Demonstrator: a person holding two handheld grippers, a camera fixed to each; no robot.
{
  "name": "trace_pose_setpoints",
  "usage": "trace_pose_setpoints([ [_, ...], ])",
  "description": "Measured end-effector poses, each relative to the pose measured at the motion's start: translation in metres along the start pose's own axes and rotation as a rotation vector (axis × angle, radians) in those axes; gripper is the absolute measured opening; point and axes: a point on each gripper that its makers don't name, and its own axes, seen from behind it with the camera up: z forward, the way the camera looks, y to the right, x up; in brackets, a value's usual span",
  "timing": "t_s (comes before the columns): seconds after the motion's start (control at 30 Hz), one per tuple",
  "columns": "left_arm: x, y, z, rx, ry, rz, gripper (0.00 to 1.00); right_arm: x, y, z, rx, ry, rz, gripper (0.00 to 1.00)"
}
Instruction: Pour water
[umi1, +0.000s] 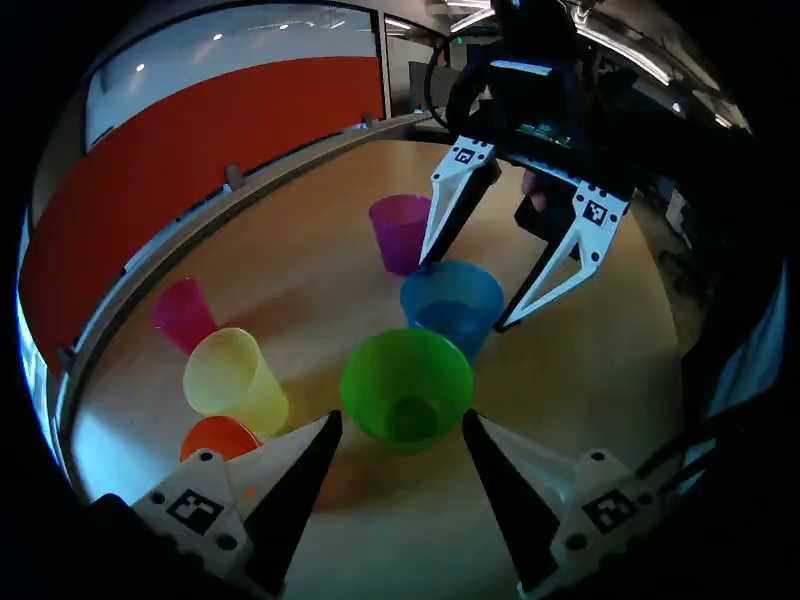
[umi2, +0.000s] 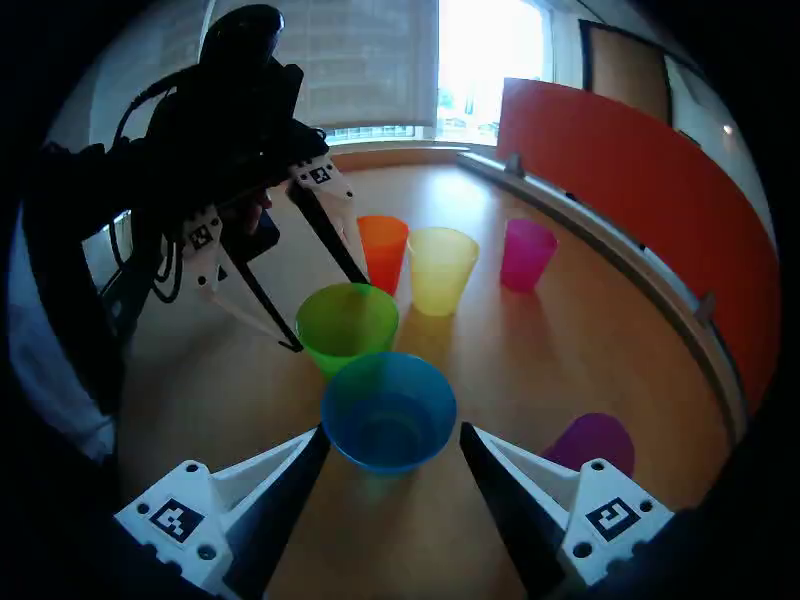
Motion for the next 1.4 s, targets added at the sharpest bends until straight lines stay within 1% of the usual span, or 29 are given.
trace_pose_setpoints([
  [0.47,0.000,-0.001,0.006,0.001,0.010,-0.007,0.89,0.002,0.000,0.009,0.002,0.008,-0.003,1.00],
  [0.77,0.002,0.002,0.011,-0.004,0.015,-0.004,0.89,0.002,0.000,0.013,0.004,0.013,-0.004,1.00],
  [1.4,0.002,0.003,0.018,-0.007,0.020,-0.016,0.89,0.003,0.000,0.019,0.003,0.023,0.002,1.00],
])
